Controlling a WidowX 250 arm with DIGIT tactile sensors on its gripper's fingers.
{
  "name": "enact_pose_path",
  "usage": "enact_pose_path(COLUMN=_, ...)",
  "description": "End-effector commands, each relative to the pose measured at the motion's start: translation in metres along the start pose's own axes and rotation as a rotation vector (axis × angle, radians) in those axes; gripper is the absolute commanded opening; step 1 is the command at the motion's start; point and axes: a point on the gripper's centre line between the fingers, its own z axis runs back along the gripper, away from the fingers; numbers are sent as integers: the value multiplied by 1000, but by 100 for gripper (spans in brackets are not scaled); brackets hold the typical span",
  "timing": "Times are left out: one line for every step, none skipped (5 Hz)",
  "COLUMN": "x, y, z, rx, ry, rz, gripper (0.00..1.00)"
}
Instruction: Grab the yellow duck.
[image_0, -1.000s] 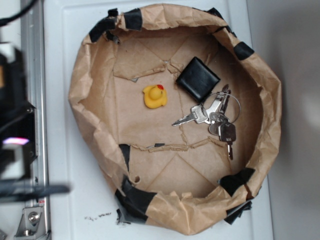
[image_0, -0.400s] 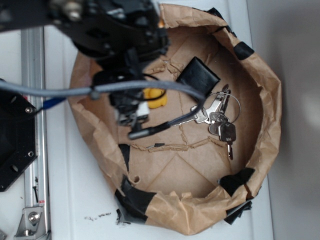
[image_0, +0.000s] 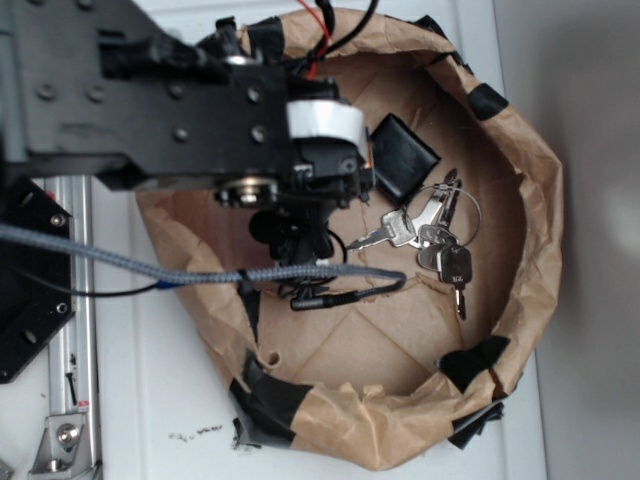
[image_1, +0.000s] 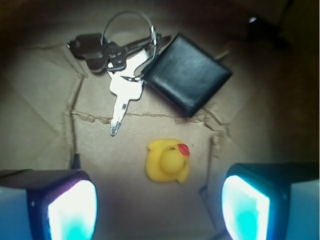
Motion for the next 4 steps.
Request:
enact_pose_path(x=-2, y=-4, z=-2, rx=7, ry=-12, rz=-38, gripper=100)
enact_pose_path(x=-3, y=-8, z=-6, rx=6, ry=0, rz=-46, gripper=100)
enact_pose_path(x=-4, y=-10, z=-7, rx=2, ry=-5, rz=-48, gripper=100)
enact_pose_path(x=2, y=-9, z=-11, rx=-14, ry=-21, rz=-54, gripper=100)
